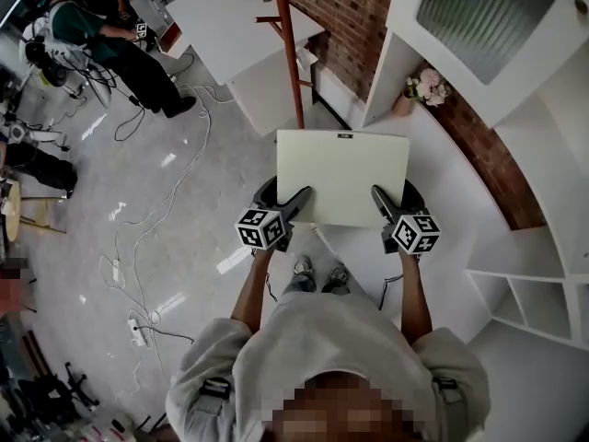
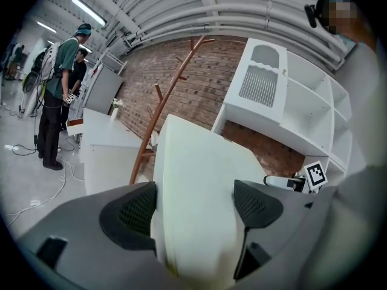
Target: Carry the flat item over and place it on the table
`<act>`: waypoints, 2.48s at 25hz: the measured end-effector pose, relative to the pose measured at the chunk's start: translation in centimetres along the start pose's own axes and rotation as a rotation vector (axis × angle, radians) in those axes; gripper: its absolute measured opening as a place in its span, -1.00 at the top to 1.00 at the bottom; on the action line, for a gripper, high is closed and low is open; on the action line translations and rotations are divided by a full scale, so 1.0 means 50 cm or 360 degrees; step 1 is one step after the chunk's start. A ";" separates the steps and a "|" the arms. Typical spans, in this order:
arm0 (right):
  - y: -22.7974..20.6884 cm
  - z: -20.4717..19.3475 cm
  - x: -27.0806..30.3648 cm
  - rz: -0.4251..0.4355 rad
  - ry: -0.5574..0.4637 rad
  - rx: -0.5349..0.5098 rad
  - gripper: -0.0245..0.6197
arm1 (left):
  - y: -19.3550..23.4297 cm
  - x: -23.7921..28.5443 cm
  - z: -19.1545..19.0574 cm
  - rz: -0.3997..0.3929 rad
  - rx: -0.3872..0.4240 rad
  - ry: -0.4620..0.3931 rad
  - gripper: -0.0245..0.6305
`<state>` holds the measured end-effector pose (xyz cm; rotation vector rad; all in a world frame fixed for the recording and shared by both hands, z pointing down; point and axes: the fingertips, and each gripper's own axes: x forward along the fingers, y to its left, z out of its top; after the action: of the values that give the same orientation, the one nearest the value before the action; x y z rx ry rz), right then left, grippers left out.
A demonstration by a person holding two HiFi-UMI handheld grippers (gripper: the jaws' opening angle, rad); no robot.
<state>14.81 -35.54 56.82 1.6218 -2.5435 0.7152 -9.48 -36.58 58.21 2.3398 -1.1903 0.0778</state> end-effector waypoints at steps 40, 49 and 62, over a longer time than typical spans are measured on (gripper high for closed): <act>-0.188 -0.287 0.076 -0.0149 0.0412 0.0304 -0.30 | 0.096 0.158 -0.278 0.0056 -0.0192 0.0451 -0.34; -0.219 -0.325 0.112 -0.0168 0.0458 0.0406 -0.30 | 0.124 0.192 -0.294 0.0085 -0.0207 0.0500 -0.33; -0.260 -0.354 0.129 -0.0233 0.0505 0.0493 -0.30 | 0.136 0.224 -0.325 0.0094 -0.0270 0.0560 -0.33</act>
<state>19.49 -38.42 79.02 1.5957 -2.1503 1.2853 -5.00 -40.64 78.18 2.0395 -1.0451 0.3780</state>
